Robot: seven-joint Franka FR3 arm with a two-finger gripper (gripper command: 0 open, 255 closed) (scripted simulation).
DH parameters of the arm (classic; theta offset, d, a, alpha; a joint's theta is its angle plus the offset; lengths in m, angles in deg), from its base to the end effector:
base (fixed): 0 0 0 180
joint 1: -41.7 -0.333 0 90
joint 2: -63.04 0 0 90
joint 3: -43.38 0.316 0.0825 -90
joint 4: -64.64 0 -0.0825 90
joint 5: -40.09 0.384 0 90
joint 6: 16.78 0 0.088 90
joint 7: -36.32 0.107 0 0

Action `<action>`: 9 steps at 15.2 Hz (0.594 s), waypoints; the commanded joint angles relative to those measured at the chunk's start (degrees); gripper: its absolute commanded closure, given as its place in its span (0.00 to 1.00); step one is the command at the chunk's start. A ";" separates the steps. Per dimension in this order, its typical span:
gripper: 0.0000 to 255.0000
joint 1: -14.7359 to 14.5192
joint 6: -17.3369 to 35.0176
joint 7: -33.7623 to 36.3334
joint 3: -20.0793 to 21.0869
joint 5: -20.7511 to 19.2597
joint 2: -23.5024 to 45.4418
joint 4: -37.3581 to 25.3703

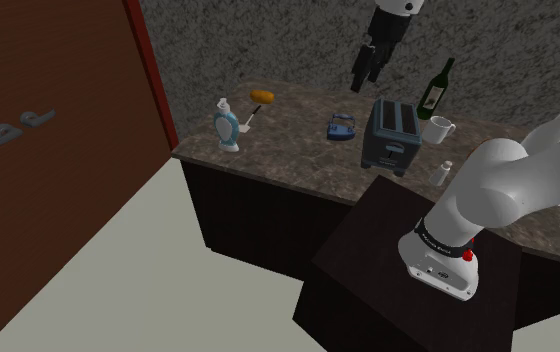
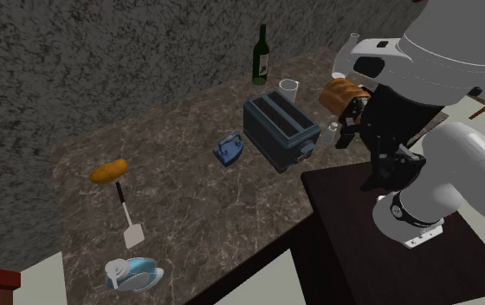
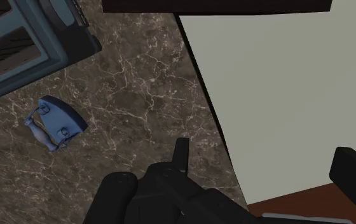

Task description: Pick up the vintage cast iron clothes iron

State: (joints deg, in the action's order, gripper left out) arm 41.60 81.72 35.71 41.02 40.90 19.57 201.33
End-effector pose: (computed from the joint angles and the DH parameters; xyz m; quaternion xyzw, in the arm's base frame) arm 0.3278 -0.0150 0.5813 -0.9987 0.0101 -0.0462 0.0203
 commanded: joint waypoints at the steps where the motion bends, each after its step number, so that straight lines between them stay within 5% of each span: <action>1: 0.00 0.00 0.00 0.00 0.00 0.00 0.00 0.00; 9: 0.00 2.05 11.45 -9.82 -8.20 -3.44 8.38 2.89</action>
State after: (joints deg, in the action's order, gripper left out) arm 43.40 91.44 27.29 33.94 37.87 26.73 203.80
